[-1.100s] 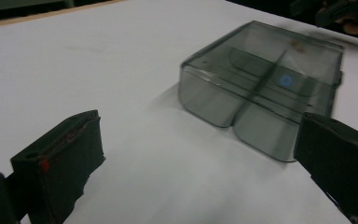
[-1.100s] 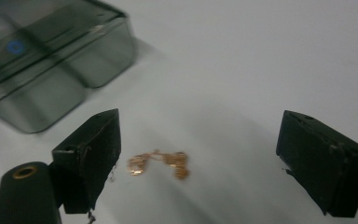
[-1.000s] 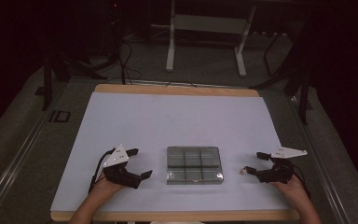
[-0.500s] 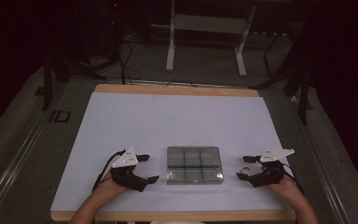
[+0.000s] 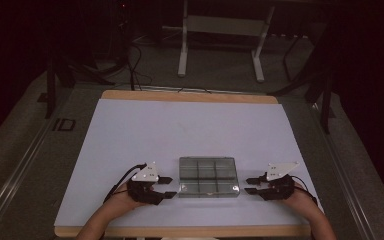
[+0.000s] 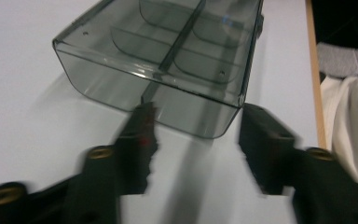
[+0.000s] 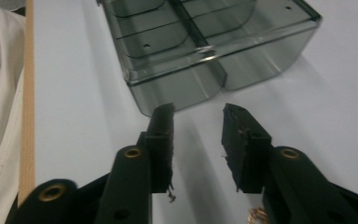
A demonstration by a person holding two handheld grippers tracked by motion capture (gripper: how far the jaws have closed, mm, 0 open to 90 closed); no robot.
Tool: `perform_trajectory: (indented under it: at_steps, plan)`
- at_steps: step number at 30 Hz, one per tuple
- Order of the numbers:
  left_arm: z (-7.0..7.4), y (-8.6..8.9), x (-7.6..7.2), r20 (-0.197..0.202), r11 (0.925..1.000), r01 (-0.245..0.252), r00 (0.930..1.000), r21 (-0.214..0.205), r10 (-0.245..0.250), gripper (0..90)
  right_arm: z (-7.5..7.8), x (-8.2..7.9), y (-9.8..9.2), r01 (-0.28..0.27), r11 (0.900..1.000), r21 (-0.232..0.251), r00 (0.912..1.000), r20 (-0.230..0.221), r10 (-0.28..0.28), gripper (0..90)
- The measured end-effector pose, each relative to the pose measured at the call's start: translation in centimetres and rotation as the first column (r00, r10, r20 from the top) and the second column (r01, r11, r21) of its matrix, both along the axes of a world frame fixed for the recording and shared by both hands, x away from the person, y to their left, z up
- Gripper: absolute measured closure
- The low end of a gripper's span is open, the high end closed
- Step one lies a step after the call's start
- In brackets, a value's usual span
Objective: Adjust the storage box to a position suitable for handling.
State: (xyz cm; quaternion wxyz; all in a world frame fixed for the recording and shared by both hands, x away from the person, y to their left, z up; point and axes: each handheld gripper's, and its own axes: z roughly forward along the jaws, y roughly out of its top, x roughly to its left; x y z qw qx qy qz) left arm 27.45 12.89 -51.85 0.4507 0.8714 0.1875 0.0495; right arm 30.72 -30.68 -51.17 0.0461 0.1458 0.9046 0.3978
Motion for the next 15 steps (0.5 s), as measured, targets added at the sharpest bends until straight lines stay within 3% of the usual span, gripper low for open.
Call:
perform_trajectory:
  at_steps: [7, 8, 10, 11, 15]
  plan:
    - [0.0, -0.5, 0.3, -0.004, 0.9991, 0.022, 0.9998, 0.037, -0.022, 73.9, -0.2, 0.0, 0.7, -0.048, 0.9988, -0.009, 0.9988, -0.011, 0.048, 79.2]
    - [0.1, -0.7, 0.3, -0.005, 0.9979, 0.034, 0.9994, 0.054, -0.034, 78.4, -0.2, 0.1, 0.8, -0.057, 0.9983, -0.013, 0.9982, -0.018, 0.057, 85.1]
    - [0.1, -0.9, 0.3, 0.007, 0.9973, 0.036, 0.9993, 0.064, -0.036, 79.7, -0.2, 0.1, 0.9, -0.059, 0.9982, -0.012, 0.9981, -0.019, 0.059, 86.2]
    - [0.1, -1.2, 0.3, 0.018, 0.9963, 0.042, 0.9989, 0.075, -0.043, 86.8, -0.2, 0.2, 1.0, -0.059, 0.9982, -0.007, 0.9981, -0.017, 0.059, 89.8]
    - [0.1, -1.4, 0.4, 0.035, 0.9953, 0.043, 0.9983, 0.086, -0.046, 90.0, -0.1, 0.3, 1.1, -0.068, 0.9977, 0.001, 0.9975, -0.02, 0.068, 90.0]
